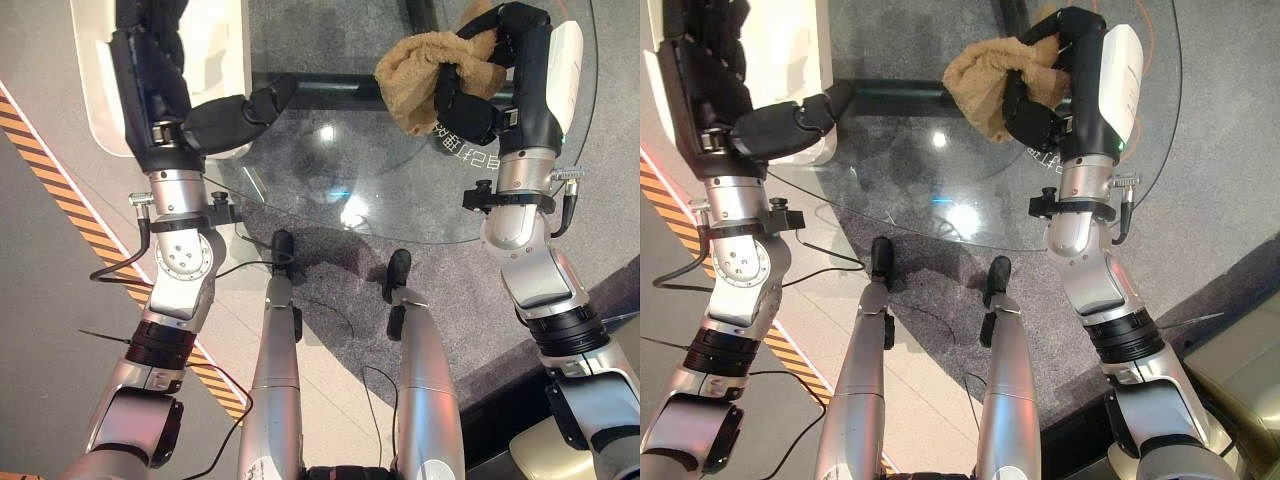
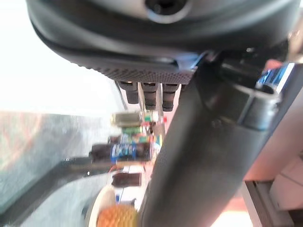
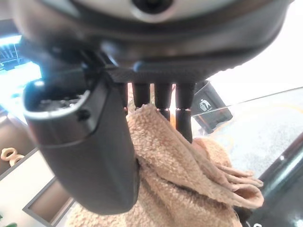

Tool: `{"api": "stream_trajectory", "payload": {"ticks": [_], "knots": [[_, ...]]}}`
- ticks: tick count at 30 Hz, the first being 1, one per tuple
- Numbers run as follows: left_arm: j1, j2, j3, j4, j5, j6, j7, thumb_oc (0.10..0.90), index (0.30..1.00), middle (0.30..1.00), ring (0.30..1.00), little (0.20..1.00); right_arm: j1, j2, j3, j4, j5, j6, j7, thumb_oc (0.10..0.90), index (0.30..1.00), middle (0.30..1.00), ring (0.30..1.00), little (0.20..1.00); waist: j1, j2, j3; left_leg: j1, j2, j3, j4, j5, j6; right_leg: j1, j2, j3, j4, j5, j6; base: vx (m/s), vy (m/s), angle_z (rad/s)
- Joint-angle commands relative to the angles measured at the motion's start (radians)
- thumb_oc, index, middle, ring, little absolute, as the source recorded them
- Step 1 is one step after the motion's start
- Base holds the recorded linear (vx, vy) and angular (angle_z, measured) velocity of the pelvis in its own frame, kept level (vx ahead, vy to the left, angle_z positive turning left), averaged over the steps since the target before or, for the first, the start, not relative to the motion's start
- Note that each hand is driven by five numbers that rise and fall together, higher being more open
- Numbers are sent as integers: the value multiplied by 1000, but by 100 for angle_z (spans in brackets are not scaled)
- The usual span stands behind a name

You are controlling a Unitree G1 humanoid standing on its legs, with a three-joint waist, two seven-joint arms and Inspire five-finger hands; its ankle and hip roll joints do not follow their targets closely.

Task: Wipe the table with a cloth and put it in the basket.

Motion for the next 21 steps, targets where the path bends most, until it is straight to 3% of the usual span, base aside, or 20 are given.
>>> {"api": "stream_trajectory", "payload": {"ticks": [1,21], "knots": [[-96,28,25,-63,29,-68,-23,800,900,900,900,900,-173,-55,-52,-220,-29,-151,-41,100,300,300,300,200,-4,-22,-26,92,-98,118,-19,-76,116,88,177,1,-123,54,-40,0,0,0],[-199,-56,-55,26,-44,-30,-93,800,900,900,900,900,-297,-30,-18,-268,-17,-147,-15,100,300,300,300,200,-23,-45,-26,113,-83,126,-36,-78,109,113,184,11,-147,50,-42,-7,-1,-2]]}}
